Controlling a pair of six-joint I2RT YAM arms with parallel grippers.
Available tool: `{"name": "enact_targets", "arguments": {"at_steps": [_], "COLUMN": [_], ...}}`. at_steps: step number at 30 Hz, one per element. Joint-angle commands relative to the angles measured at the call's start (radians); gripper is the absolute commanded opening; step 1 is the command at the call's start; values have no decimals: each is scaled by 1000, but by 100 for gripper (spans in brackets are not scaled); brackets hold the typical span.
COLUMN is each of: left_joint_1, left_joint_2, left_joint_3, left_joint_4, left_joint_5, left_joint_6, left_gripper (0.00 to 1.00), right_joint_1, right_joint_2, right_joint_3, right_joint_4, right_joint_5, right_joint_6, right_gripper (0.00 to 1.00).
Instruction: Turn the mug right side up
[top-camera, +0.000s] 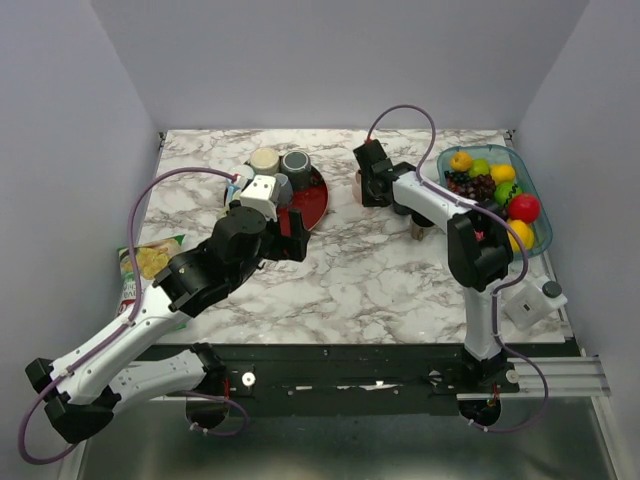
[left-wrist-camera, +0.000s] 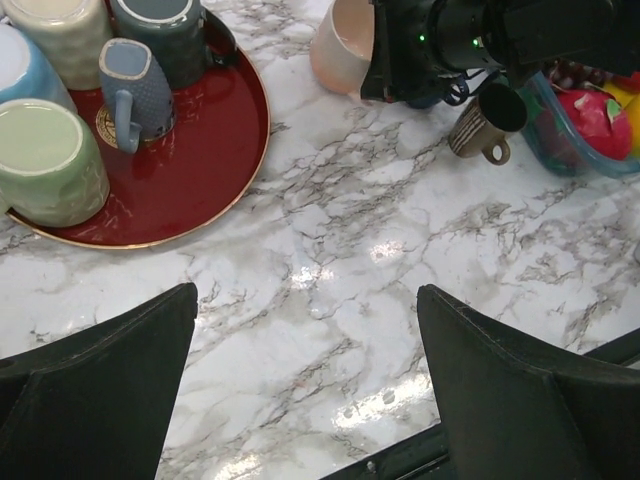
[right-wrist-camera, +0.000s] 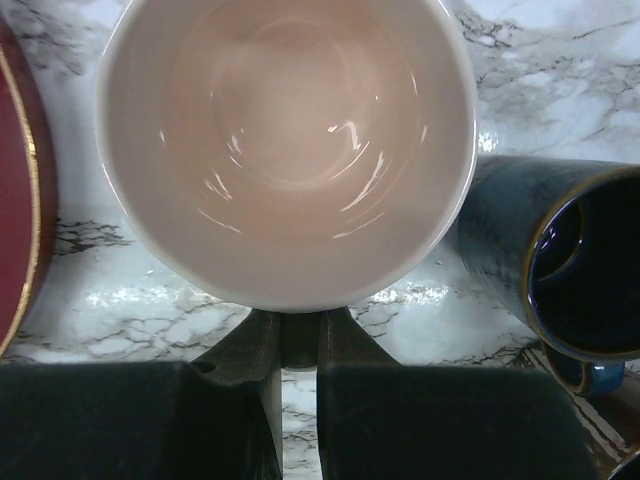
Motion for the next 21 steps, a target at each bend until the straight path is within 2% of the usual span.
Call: {"name": "enact_targets", "arguments": {"at_steps": [1,6,11,14,18,21], "left_joint_1": [11,19,29,32,39,46], "left_joint_2": [0,5,15,17,14,8], "left_joint_3": [-26,-40,-40,-42,-46,-52], "left_joint_4": [2,7,8,7,-1,-1], "left_joint_5": [32,44,63,69,72,73], "left_joint_6": [7,5,8,8,7,4], "left_gripper": [99,99,99,99,99,99], "right_joint_1": [-9,-17,-25,-26,-31,-31], "right_joint_2": [23,68,112,129,149,151], "right_joint_3": [82,159,237,263,292,297], "right_joint_4": [-42,-124,-187,-203,-227,-227], "right_joint_5": [35,30,18,9,-2,-5], "right_joint_6": [-21,-32,-35,-36,-36,-32], "right_gripper": [0,2,27,36,38,46]}}
